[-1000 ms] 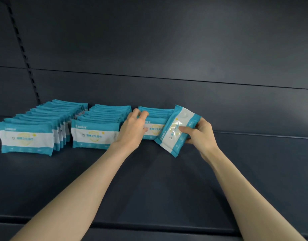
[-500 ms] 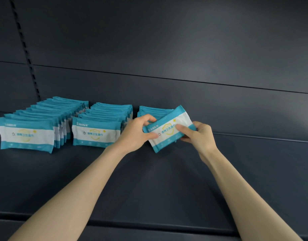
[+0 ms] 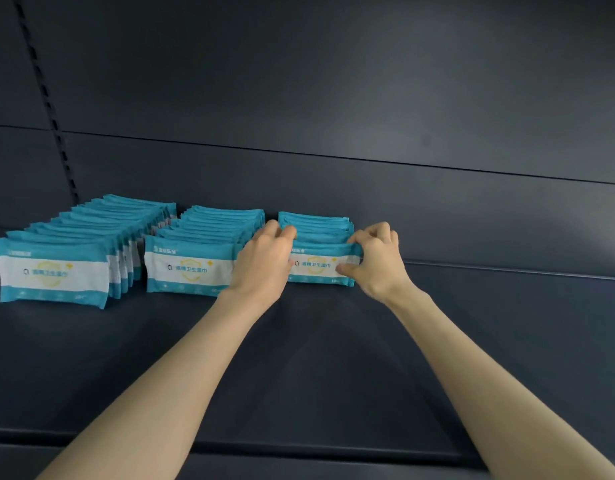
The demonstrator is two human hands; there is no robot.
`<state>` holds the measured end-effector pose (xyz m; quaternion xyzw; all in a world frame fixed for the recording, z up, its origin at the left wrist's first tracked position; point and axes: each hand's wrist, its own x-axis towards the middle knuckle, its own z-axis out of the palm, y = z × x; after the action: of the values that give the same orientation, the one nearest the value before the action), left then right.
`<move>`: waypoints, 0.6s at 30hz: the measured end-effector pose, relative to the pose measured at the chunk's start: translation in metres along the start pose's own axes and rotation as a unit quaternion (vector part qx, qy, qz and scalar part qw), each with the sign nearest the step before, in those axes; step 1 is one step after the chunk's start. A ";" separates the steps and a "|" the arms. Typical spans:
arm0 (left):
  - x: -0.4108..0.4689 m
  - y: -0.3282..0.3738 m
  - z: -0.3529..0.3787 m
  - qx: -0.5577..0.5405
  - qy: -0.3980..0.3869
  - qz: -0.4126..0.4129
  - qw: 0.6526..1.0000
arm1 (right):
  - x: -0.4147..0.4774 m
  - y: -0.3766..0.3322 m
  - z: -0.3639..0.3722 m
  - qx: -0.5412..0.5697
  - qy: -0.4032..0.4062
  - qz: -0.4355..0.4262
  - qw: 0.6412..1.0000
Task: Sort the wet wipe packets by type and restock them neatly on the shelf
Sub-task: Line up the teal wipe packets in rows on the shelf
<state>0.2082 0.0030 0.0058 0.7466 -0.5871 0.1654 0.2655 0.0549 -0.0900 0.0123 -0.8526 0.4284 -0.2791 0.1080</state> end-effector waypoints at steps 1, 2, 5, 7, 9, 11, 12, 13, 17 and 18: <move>0.001 0.000 0.001 0.020 0.008 0.009 1.000 | 0.000 -0.002 0.002 -0.006 0.007 -0.004 1.000; 0.002 -0.001 0.002 0.036 0.014 0.018 0.999 | 0.001 -0.003 0.004 -0.006 0.016 -0.005 1.000; 0.004 -0.002 0.007 0.094 0.004 0.047 0.994 | 0.001 -0.002 0.009 0.010 0.039 -0.013 0.999; 0.005 -0.003 0.009 0.138 -0.005 0.062 0.988 | 0.003 0.000 0.010 0.006 0.017 -0.023 1.000; 0.007 -0.004 0.013 0.148 -0.022 0.070 0.986 | 0.005 0.002 0.011 -0.021 -0.020 -0.033 0.999; 0.009 -0.006 0.016 0.151 -0.047 0.073 0.985 | 0.007 0.003 0.013 -0.057 -0.049 -0.051 0.996; 0.010 -0.006 0.017 0.152 -0.051 0.076 0.984 | 0.007 0.003 0.014 -0.070 -0.056 -0.057 0.994; 0.011 -0.007 0.018 0.152 -0.053 0.078 0.984 | 0.008 0.003 0.015 -0.076 -0.056 -0.060 0.994; 0.012 -0.006 0.021 0.146 -0.055 0.075 0.985 | 0.009 0.004 0.016 -0.100 -0.041 -0.074 0.991; 0.012 -0.006 0.022 0.150 -0.053 0.074 0.985 | 0.009 0.005 0.016 -0.105 -0.039 -0.076 0.991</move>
<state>0.2159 -0.0184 -0.0062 0.7403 -0.6225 0.2307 0.1062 0.0647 -0.1012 0.0002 -0.8995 0.3846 -0.2071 0.0131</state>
